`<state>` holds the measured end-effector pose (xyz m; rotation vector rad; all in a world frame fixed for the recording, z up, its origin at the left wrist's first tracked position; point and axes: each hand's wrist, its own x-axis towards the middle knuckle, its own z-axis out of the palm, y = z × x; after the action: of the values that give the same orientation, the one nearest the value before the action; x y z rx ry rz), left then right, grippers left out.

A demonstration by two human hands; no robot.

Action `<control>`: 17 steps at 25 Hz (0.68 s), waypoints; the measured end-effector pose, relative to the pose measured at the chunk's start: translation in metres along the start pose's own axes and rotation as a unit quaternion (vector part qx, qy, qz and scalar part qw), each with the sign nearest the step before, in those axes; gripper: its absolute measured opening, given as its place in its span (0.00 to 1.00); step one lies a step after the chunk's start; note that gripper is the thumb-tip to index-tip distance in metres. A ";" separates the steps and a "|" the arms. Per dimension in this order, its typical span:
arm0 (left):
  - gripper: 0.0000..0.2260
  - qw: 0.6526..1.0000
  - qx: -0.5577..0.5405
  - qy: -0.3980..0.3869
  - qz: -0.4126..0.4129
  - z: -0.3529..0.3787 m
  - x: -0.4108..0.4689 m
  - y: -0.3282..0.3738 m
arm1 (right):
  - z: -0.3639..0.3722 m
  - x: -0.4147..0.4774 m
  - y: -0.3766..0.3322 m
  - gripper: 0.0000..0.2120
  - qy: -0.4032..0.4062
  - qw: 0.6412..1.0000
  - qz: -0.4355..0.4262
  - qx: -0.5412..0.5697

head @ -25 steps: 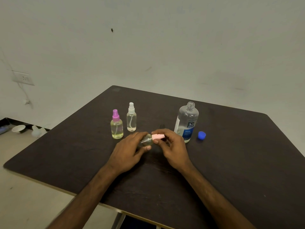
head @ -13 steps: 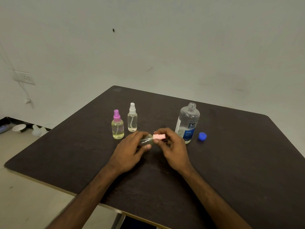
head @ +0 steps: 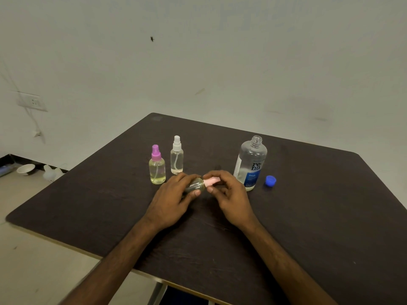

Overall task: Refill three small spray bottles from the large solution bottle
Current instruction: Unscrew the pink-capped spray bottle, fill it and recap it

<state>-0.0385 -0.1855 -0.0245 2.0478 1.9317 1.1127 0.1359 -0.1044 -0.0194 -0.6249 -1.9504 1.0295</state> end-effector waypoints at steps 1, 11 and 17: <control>0.17 1.000 -0.002 0.001 0.001 0.000 0.000 0.000 | 0.000 0.000 -0.001 0.17 -0.009 1.000 0.009 0.014; 0.16 1.000 -0.006 0.006 0.007 0.000 0.000 -0.001 | -0.001 0.000 -0.001 0.17 -0.012 0.998 0.038 0.042; 0.16 1.000 -0.003 0.004 0.010 0.000 -0.001 -0.001 | 0.000 0.000 0.001 0.07 0.040 0.997 0.061 0.037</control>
<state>-0.0390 -0.1859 -0.0255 2.0667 1.9126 1.1324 0.1357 -0.1045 -0.0202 -0.7393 -1.8144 1.1284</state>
